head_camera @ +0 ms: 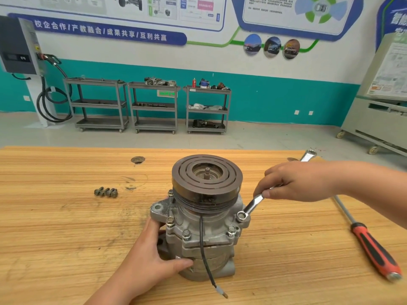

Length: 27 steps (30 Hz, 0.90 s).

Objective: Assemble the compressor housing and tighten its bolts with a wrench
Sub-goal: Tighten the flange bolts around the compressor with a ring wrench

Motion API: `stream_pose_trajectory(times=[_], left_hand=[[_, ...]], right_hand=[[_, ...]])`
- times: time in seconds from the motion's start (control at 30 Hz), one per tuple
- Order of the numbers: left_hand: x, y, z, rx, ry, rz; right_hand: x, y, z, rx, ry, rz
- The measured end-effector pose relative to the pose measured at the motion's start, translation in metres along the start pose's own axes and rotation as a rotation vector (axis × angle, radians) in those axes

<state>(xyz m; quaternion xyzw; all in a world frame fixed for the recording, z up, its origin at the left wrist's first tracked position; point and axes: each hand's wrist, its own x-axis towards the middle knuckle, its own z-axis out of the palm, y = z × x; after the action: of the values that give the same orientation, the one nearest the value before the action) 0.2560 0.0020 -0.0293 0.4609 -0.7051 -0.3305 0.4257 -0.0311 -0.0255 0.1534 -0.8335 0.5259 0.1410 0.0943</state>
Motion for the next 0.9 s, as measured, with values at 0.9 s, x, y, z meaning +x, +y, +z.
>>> stream_pose_trajectory(times=[0.9], left_hand=[[0.000,0.001,0.002,0.008,-0.001,-0.041]], right_hand=[[-0.057,-0.067,0.081,1.446,0.098,-0.005]])
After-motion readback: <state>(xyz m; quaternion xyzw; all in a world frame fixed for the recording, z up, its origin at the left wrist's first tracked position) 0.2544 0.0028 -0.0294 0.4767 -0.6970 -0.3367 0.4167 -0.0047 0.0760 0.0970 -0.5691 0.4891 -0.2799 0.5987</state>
